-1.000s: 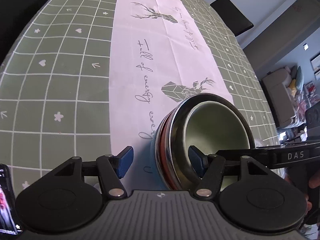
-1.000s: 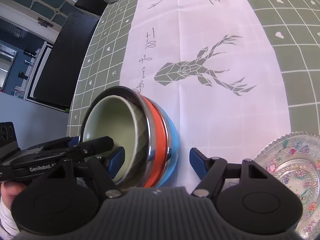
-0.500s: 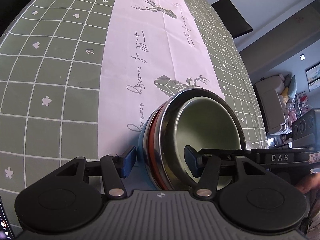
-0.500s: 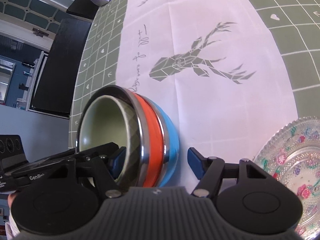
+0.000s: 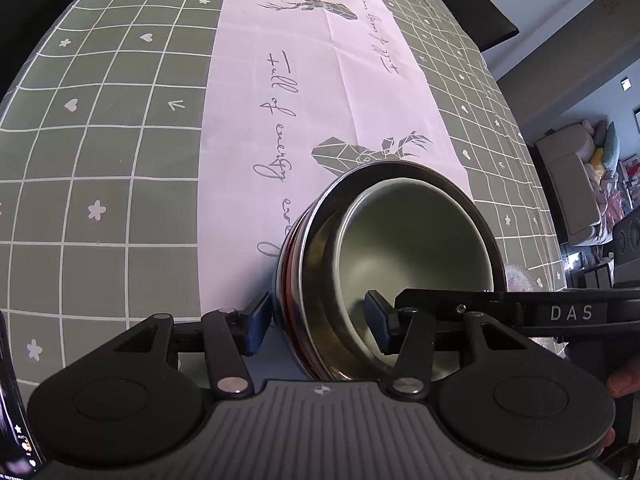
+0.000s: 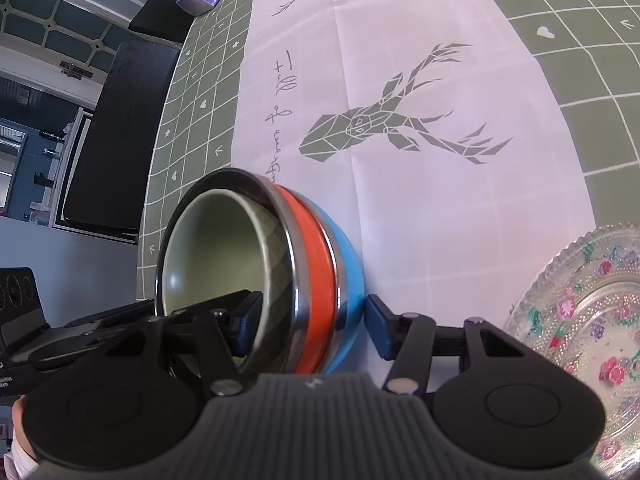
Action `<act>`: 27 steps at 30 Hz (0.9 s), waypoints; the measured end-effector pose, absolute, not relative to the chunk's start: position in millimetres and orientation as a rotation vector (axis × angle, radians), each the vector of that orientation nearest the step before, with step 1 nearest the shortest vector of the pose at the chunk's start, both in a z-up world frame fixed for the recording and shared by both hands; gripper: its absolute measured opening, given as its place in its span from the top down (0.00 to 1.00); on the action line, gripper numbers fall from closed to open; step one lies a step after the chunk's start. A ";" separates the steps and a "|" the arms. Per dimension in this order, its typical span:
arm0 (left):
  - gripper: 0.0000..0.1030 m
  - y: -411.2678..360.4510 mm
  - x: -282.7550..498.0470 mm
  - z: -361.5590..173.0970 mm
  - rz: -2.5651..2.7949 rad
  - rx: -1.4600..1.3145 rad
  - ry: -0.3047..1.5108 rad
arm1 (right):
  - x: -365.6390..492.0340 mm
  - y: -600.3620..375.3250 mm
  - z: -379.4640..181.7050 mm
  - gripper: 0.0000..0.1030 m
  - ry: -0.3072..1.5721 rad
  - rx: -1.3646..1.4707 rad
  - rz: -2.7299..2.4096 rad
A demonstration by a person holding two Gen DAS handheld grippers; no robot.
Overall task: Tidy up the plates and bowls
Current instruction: 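Carry the nested bowls with both grippers onto the floral glass plates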
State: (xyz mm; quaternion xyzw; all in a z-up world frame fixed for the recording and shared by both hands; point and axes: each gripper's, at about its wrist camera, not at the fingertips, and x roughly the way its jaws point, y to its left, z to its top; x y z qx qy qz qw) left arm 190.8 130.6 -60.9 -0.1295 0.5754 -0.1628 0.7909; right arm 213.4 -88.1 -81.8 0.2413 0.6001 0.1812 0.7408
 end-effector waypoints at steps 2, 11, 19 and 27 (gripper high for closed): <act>0.47 131.8 192.0 -60.2 -0.345 -0.280 1.251 | 214.1 -86.7 -80.5 0.47 1.328 0.517 0.395; 0.52 134.8 189.9 -58.8 -0.315 -0.303 1.267 | 212.2 -83.9 -84.8 0.46 1.364 0.516 0.402; 0.52 135.0 188.6 -59.5 -0.306 -0.312 1.264 | 210.4 -80.3 -83.4 0.49 1.358 0.501 0.386; 0.57 131.2 187.1 -54.5 -0.258 -0.303 1.278 | 211.3 -83.0 -82.5 0.54 1.367 0.510 0.364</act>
